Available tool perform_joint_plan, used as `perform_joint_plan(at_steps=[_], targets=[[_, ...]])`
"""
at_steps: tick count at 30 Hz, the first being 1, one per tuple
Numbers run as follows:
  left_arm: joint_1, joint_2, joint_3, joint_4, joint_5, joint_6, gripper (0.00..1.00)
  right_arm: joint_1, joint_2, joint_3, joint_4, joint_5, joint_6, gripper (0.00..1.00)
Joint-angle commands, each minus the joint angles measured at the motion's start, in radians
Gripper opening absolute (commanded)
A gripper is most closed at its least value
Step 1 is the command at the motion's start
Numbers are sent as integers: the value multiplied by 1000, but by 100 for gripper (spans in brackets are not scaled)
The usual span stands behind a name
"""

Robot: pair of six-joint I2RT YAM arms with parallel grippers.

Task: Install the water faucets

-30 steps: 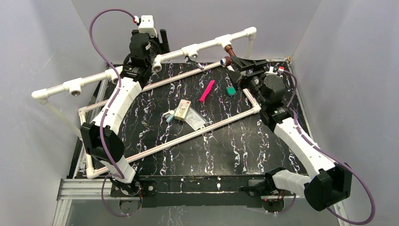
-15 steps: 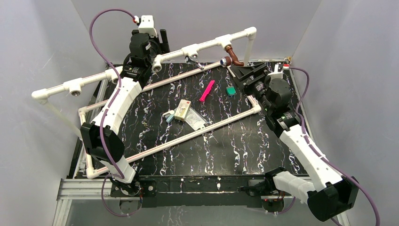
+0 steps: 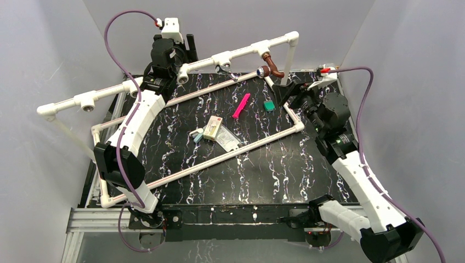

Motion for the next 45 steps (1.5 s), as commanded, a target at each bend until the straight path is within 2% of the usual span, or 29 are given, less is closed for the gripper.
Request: perform_joint_plan(at_steps=[1,4,11,23,29,37,45], targets=[[-15,51,-62,-214,36,14,75,-5,-30,44,68,-21,-462,84],[-14,50,-61,-214,36,14,75,-6,-42,21,103,-41,-673,86],[-14,49,-63,-214,36,14,75,-5,-34,-26,158,-210,-1097,90],[-14,50,-64,-213,38,12,75,10,84,-29,270,-280,-1486,91],[-15,50,-62,-217,37,15,75,42,162,-45,386,-233,-1605,90],[-14,47,-66,-220,34,17,75,73,278,-29,550,-180,-1665,88],[-14,45,-63,-222,33,21,75,83,335,4,579,-158,-1676,76]])
